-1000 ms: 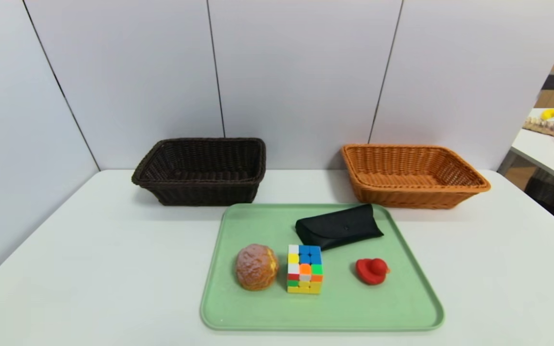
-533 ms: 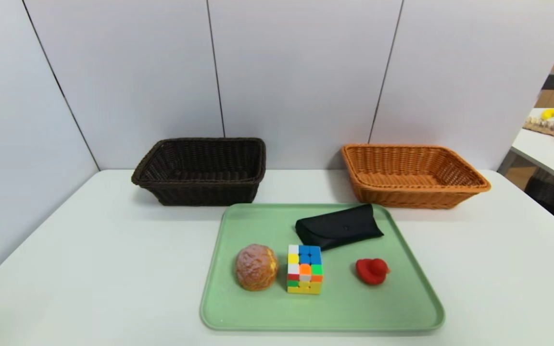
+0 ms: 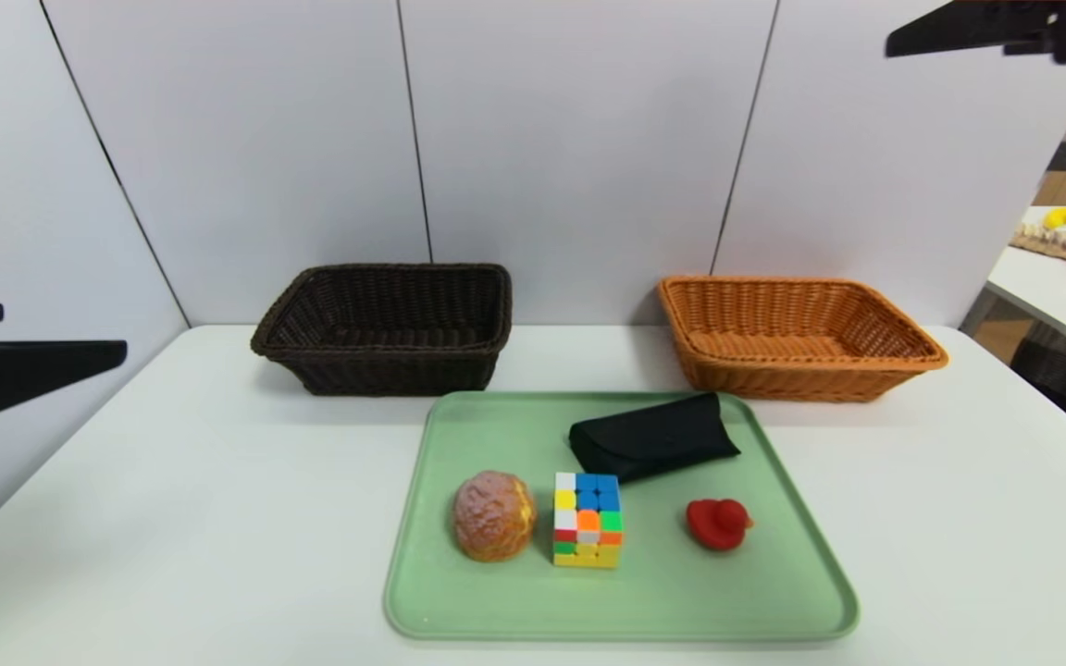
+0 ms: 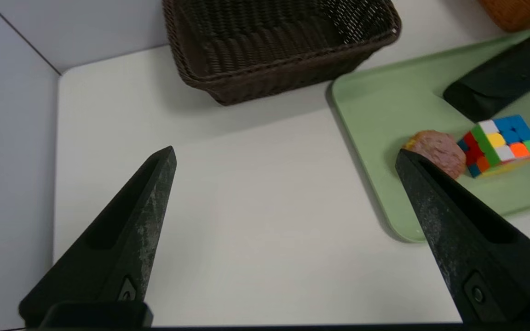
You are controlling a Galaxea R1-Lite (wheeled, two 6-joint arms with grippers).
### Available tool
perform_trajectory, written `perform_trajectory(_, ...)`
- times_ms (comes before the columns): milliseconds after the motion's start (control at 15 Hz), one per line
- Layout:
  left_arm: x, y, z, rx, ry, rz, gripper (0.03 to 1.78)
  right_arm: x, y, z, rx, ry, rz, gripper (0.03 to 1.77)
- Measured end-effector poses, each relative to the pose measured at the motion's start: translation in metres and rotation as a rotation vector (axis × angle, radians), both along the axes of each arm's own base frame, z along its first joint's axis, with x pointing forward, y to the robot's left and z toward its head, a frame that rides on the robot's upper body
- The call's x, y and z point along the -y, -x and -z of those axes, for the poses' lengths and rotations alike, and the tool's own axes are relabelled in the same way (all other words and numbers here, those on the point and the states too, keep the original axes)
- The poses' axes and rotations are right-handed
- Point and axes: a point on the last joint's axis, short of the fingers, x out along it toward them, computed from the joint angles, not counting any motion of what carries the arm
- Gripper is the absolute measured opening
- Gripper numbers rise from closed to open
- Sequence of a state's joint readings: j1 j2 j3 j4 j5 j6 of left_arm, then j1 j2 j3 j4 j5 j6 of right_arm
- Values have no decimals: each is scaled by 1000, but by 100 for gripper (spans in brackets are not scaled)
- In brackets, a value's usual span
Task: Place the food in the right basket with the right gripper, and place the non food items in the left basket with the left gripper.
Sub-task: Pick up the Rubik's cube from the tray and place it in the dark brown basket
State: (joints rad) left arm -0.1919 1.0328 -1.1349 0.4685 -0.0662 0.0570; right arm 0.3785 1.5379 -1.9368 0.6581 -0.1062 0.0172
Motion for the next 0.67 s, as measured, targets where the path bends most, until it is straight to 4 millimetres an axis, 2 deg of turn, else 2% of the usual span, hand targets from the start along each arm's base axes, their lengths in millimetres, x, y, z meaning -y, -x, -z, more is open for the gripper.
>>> perform_trajectory(133, 13, -6, 2, -39, 14, 32, 169, -17, -9, 12, -72, -20, -2, 170)
perform_trajectory(333, 46, -17, -1, -77, 39, 68, 169, -30, -14, 29, -158, 10, 5, 170)
perform_trajectory(667, 120, -46, -8, -127, 64, 94, 169, -29, -14, 56, -290, 61, 95, 170)
